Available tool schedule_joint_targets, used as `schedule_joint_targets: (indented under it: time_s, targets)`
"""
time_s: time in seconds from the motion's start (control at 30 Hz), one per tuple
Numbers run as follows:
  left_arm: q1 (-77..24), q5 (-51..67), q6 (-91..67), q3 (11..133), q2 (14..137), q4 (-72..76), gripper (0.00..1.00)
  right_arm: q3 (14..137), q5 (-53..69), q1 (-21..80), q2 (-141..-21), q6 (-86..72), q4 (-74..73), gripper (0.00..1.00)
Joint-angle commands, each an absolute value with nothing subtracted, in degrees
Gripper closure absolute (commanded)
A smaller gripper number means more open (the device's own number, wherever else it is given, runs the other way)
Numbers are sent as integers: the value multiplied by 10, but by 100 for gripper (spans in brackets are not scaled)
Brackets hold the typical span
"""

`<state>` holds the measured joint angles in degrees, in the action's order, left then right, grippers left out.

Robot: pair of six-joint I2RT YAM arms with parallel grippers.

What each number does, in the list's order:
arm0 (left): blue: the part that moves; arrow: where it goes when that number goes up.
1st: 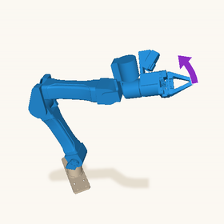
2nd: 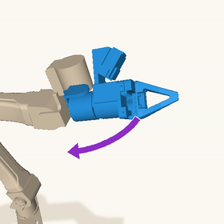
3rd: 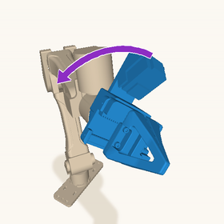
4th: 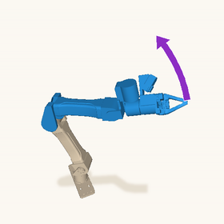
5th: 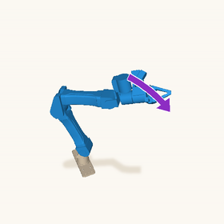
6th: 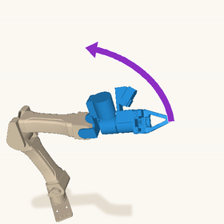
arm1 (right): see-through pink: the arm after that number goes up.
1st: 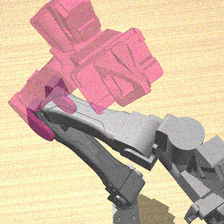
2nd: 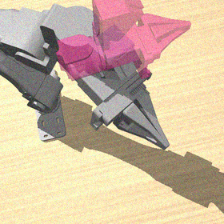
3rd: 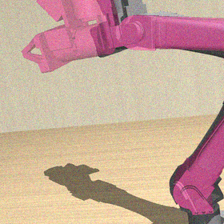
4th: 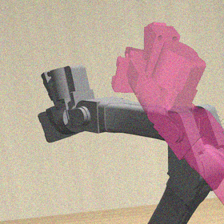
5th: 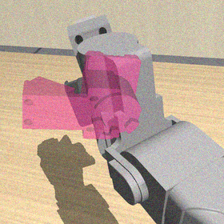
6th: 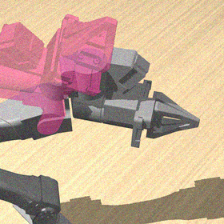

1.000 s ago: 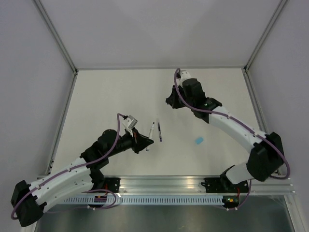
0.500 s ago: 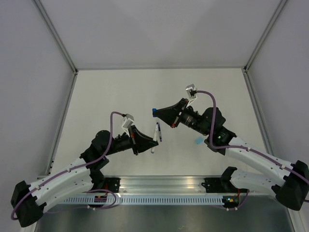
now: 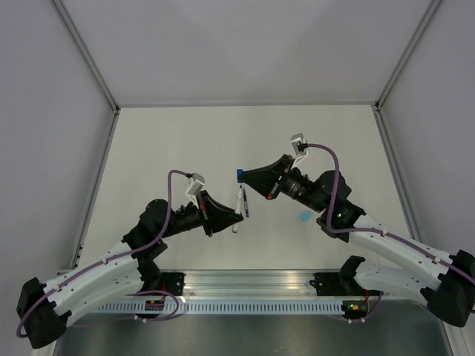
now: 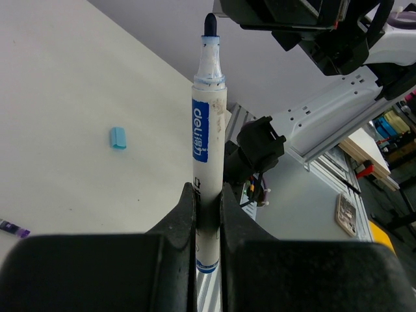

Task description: Insert the pens into the pen caps

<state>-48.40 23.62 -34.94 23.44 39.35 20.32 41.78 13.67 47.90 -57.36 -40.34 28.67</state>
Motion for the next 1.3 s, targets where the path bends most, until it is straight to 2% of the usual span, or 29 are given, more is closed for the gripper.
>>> schedule_joint_targets:
  time_s: [0.0,0.3,0.63,0.77,0.97,1.17,1.27]
  targets:
    - [-485,215,-344,255,388,228,98,414,141,484,-569,-403,310,100]
    - [-485,190,-330,262,383,217,98,383,130,494,-555,-396,318,100]
    - [-485,167,-336,263,387,238,98,319,116,520,-559,-416,390,100]
    - [-485,160,-343,251,380,265,98,302,85,550,-565,-415,411,97]
    - [-485,174,-341,259,385,262,98,301,50,582,-576,-386,407,86]
    - [-485,191,-322,263,377,234,98,316,26,586,-551,-352,360,64]
    - [-485,200,-317,265,374,225,98,330,24,586,-534,-338,329,57]
